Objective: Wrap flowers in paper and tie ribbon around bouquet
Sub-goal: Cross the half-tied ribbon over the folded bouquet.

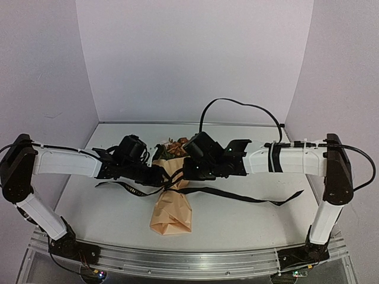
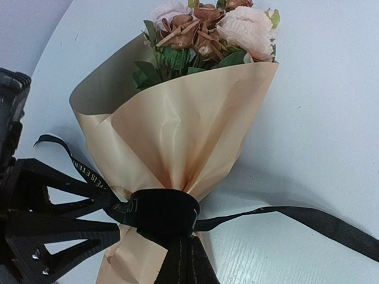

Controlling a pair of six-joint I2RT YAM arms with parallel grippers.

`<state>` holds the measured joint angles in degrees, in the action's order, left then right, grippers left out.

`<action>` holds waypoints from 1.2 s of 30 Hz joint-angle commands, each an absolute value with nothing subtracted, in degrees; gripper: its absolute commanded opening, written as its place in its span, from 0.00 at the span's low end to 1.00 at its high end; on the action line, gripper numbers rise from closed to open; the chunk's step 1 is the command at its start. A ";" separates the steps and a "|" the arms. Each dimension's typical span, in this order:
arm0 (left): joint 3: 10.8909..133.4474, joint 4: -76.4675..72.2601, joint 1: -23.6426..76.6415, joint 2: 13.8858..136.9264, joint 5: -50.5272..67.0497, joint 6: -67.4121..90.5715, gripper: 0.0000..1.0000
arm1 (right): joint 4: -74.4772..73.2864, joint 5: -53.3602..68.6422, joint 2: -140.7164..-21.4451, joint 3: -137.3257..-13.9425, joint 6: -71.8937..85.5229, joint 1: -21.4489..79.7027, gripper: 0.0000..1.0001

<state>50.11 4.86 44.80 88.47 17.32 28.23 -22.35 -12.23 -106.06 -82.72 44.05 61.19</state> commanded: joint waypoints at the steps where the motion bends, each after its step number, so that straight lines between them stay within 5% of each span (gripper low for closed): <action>1: 50.80 1.82 46.22 89.22 16.04 26.93 0.39 | -21.23 -16.31 -105.15 -81.73 47.26 61.44 0.00; 36: 50.65 1.91 52.74 89.32 1.76 23.17 0.33 | -18.10 -10.92 -101.17 -80.14 51.77 62.25 0.00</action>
<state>50.06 2.46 52.22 91.15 4.68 25.19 -19.27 -10.63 -103.59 -79.90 51.35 61.82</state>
